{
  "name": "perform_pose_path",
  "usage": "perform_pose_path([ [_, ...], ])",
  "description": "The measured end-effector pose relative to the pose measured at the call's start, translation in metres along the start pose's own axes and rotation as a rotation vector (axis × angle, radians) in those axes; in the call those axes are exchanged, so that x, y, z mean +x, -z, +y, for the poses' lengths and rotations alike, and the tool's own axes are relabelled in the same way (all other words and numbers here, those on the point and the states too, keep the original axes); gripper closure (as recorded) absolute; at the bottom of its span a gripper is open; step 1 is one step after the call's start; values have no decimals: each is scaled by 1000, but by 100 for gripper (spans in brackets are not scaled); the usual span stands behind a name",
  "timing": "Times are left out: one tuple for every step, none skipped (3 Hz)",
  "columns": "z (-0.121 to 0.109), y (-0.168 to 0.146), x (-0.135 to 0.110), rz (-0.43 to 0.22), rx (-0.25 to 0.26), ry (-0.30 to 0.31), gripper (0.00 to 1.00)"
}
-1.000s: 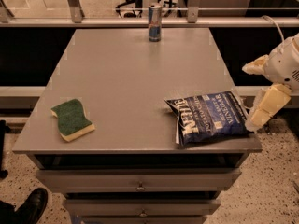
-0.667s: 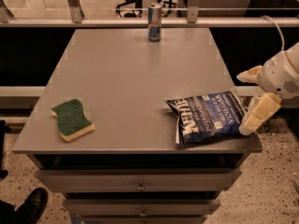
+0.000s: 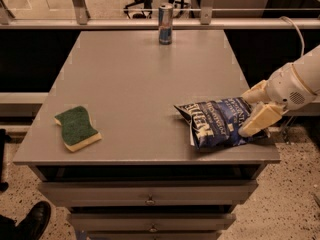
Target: Move blue chip bag near redbull can
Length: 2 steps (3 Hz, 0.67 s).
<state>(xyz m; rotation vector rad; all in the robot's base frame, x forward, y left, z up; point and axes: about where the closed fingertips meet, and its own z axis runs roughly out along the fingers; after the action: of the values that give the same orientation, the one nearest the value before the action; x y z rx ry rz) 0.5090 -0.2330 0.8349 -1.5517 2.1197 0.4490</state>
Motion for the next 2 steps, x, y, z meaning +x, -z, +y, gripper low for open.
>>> perform_pose_path([
  [-3,2,-25,-18,6,40,63],
  [-3,10,-67,-39,21,87,87],
])
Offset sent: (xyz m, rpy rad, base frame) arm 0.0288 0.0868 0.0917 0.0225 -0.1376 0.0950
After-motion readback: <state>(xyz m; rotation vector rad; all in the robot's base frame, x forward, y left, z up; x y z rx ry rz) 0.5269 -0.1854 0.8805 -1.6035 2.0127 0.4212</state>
